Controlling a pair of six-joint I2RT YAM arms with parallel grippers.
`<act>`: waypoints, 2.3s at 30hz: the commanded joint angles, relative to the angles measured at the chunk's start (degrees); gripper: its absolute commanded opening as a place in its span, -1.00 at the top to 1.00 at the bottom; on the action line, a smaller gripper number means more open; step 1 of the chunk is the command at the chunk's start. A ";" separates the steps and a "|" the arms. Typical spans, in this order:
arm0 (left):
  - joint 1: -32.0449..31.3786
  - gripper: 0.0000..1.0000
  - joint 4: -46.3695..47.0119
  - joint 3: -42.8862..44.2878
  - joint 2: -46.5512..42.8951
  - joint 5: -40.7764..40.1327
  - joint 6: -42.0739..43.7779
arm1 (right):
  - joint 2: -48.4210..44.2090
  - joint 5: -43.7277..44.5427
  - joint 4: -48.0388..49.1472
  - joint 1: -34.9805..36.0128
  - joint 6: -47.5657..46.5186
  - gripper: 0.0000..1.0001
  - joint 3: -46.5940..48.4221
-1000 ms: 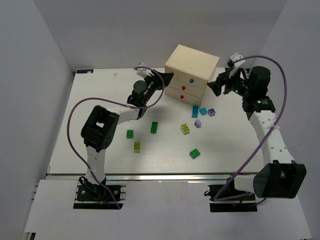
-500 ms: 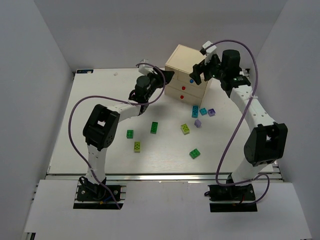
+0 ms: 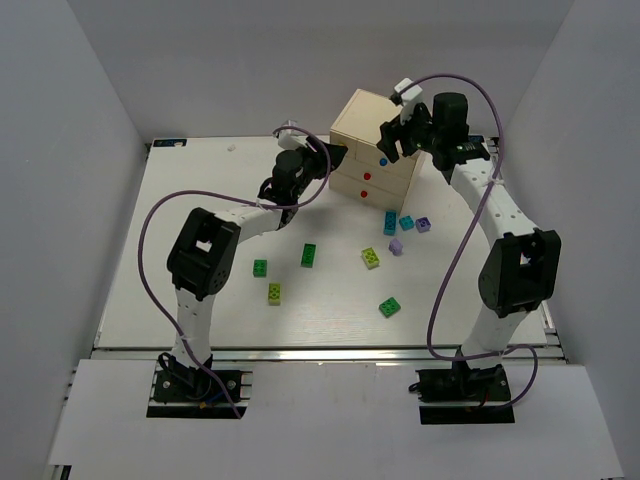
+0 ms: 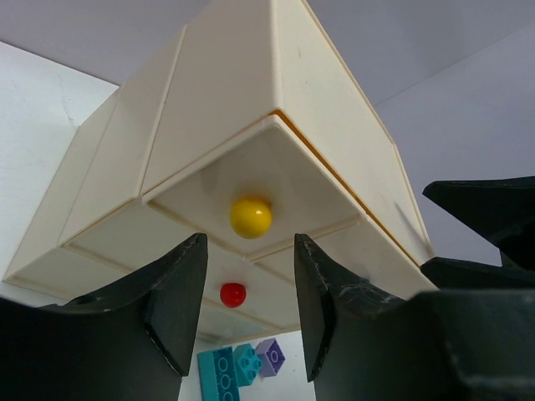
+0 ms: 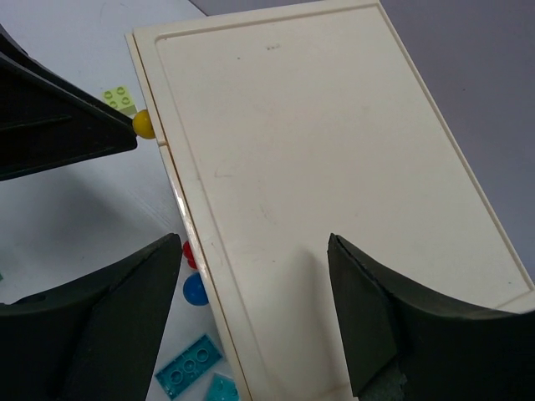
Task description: Sort the legos into containers by color
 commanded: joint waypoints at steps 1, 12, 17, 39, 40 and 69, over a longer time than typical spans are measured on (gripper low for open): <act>0.73 -0.12 2.25 2.24 0.42 -0.65 -1.31 | 0.46 0.58 -0.13 0.56 -0.98 -0.51 3.24; 0.73 -0.07 4.80 3.56 2.09 -0.12 -2.28 | 2.40 -0.30 -3.73 0.65 -2.21 -0.47 3.42; 0.73 -0.03 5.24 4.61 2.88 -0.12 -2.81 | 3.28 -0.04 -5.40 1.00 -3.53 -0.40 3.68; 0.73 0.49 7.52 4.18 3.59 -0.12 -4.65 | 3.89 0.75 -6.99 1.88 -3.97 -0.01 1.93; 0.73 0.55 7.96 3.74 3.24 -0.12 -4.57 | 3.81 1.02 -6.90 1.88 -3.88 0.00 1.84; 1.26 0.58 11.48 -17.80 -13.99 4.89 -0.26 | 4.42 7.00 -7.52 1.71 -0.98 0.00 0.78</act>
